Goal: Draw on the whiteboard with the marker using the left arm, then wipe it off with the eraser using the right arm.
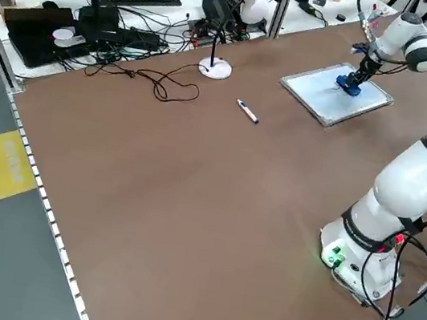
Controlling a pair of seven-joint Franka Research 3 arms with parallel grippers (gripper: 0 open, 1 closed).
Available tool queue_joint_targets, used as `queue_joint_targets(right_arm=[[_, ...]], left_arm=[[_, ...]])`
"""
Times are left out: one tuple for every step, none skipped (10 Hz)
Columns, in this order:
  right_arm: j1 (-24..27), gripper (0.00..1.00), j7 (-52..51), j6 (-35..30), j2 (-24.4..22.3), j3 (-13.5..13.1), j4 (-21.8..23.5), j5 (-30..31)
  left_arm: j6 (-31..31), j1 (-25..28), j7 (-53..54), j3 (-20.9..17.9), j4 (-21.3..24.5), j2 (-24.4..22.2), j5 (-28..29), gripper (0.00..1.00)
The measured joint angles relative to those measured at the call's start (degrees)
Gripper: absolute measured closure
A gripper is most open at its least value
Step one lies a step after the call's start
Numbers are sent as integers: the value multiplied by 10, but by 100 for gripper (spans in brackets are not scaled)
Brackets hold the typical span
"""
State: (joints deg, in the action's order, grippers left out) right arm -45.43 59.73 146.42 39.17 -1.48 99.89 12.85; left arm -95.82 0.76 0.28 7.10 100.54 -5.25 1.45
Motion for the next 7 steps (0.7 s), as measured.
queue_joint_targets(right_arm=[[-5,44,6,-1,5,-1,-8,2],[-12,44,11,-3,11,-2,-17,4],[-19,44,19,-4,17,-3,-28,5],[-25,44,26,-6,23,-4,-37,6],[-32,44,32,-8,30,-5,-48,7],[-39,44,40,-10,36,-6,-58,7],[-46,44,47,-11,41,-8,-67,7]], left_arm=[[0,0,0,0,0,1,0,0],[0,0,0,0,0,1,0,0],[-1,0,0,-1,0,1,0,0],[-1,0,0,-1,0,1,0,0],[-1,0,0,-2,0,1,0,0],[-1,0,0,-3,0,1,0,0],[-1,1,0,-3,0,1,0,0]])
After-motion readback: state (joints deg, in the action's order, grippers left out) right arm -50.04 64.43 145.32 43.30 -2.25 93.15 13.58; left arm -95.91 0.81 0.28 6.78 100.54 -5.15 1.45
